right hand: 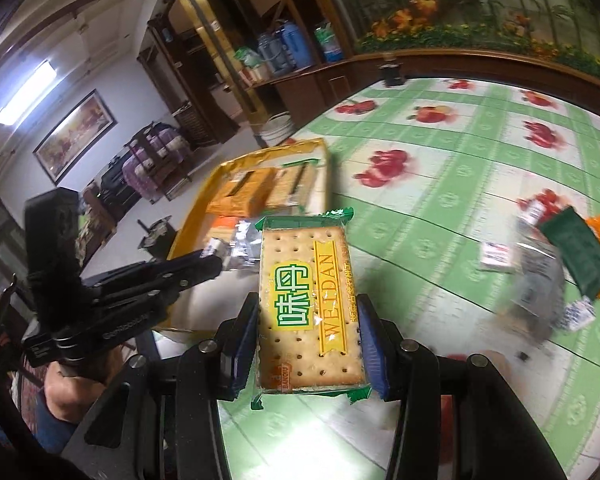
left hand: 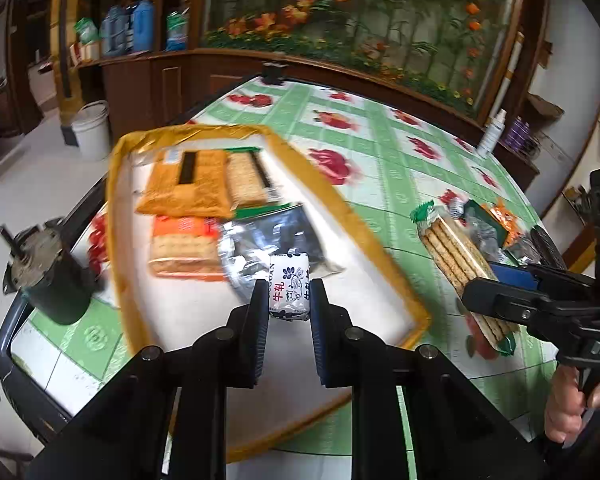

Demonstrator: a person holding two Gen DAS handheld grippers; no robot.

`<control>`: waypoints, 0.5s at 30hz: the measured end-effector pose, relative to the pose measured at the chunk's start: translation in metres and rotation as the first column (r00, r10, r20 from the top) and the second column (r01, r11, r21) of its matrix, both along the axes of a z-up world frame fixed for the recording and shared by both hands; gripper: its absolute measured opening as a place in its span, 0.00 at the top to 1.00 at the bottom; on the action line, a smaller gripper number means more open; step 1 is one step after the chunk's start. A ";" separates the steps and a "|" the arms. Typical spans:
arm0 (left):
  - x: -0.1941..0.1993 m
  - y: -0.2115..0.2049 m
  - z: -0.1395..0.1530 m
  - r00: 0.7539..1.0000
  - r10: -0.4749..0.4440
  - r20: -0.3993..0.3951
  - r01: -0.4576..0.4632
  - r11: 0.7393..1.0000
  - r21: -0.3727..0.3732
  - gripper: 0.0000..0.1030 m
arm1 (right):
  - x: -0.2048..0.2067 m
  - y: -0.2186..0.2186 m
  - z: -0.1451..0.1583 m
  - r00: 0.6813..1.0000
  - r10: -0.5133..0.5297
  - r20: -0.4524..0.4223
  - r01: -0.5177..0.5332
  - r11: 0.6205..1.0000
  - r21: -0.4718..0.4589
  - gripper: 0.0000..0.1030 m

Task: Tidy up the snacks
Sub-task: 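Carry the candy box and WEIDAN pack over the tray with both tools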

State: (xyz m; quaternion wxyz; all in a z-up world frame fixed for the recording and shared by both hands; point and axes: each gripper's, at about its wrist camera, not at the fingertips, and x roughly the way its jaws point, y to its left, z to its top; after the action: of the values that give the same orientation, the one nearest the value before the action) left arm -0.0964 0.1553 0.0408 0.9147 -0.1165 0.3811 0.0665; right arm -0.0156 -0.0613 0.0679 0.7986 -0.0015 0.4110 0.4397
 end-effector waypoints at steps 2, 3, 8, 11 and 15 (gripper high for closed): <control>-0.002 0.006 -0.003 1.000 0.015 -0.004 -0.015 1.000 -0.003 0.84 | -0.004 0.015 0.002 1.000 0.023 0.007 -0.023 1.000 -0.009 0.54; -0.003 0.008 -0.005 1.000 0.020 -0.007 -0.020 1.000 -0.005 0.84 | -0.006 0.024 0.002 0.999 0.033 0.011 -0.033 0.999 -0.014 0.54; -0.007 0.012 -0.012 0.999 0.037 -0.022 -0.037 0.999 -0.002 0.83 | -0.005 0.060 -0.012 0.998 0.070 -0.006 -0.070 0.995 -0.065 0.55; -0.009 0.015 -0.013 0.998 0.052 -0.026 -0.052 0.999 0.004 0.83 | 0.001 0.075 -0.024 0.995 0.091 -0.051 -0.096 0.991 -0.096 0.54; -0.012 0.017 -0.014 0.997 0.075 -0.022 -0.074 0.997 0.022 0.83 | 0.004 0.087 -0.030 0.992 0.108 -0.067 -0.115 0.987 -0.110 0.55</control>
State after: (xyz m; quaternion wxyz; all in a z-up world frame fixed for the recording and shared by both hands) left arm -0.1086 0.1727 0.0272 0.9083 -0.1202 0.3864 0.1058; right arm -0.0116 0.0253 0.0376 0.7584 -0.0565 0.4588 0.4596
